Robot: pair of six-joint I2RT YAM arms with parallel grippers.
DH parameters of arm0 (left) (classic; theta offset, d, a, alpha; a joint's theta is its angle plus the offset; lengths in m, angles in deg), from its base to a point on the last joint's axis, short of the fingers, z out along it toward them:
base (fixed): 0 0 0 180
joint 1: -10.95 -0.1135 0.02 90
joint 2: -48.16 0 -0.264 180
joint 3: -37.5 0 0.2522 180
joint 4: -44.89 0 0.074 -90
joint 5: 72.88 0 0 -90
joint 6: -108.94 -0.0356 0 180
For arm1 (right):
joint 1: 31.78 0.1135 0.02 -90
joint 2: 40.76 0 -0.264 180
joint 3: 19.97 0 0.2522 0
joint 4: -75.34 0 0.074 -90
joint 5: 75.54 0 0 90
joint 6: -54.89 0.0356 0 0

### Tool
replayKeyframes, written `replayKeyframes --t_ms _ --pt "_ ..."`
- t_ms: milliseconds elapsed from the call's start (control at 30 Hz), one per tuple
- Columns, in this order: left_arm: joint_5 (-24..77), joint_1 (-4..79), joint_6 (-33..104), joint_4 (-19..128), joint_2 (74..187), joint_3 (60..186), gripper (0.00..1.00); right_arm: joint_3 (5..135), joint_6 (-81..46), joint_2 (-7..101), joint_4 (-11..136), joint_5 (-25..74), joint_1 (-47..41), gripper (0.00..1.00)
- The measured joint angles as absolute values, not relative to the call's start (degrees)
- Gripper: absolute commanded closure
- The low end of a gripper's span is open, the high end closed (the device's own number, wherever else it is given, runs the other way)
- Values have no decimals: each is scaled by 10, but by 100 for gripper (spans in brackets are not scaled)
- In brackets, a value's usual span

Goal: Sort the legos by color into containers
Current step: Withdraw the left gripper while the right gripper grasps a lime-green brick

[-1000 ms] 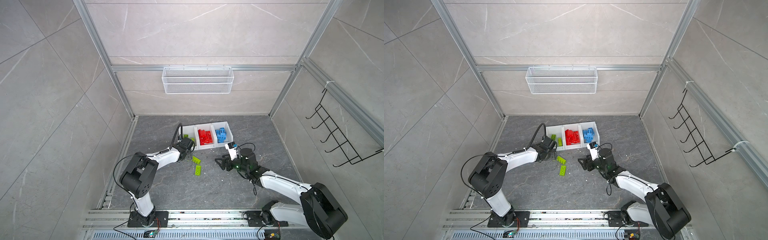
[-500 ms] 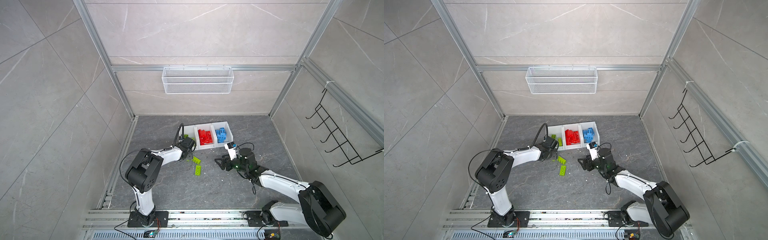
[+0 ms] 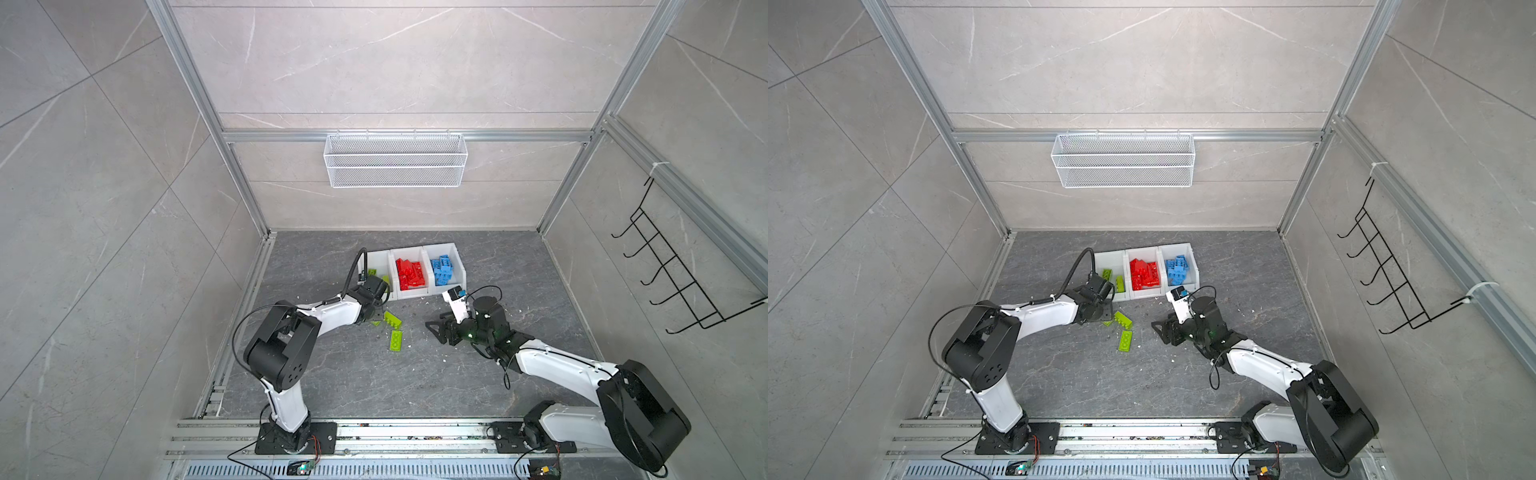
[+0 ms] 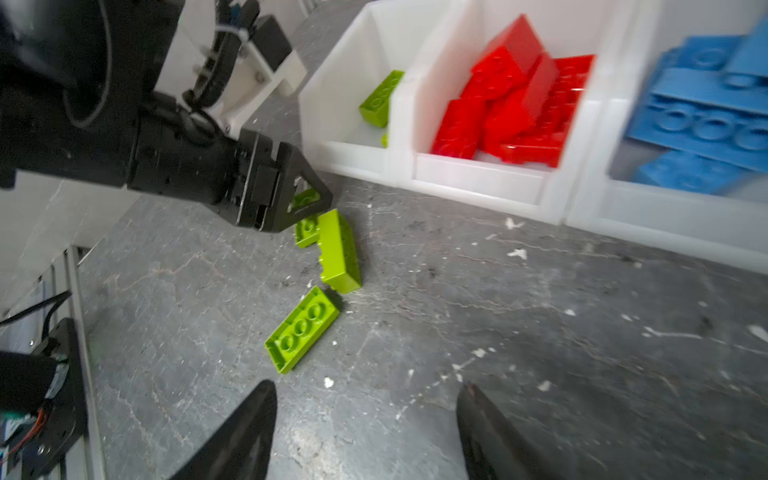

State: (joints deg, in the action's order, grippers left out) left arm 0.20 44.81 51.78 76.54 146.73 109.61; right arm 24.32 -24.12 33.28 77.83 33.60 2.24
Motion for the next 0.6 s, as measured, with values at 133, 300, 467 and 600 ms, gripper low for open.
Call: replayKeyframes --t_ms 133,300,467,600 --pt "-9 434 510 790 1340 1076 8 356 -289 405 686 304 92 39" --pt "-8 385 503 805 1173 1038 5 516 -323 518 595 272 124 39" --pt "-3 361 496 828 1081 984 1 639 -350 634 505 237 137 39" --pt "-3 351 489 839 1034 946 1 683 -358 690 455 210 150 41"
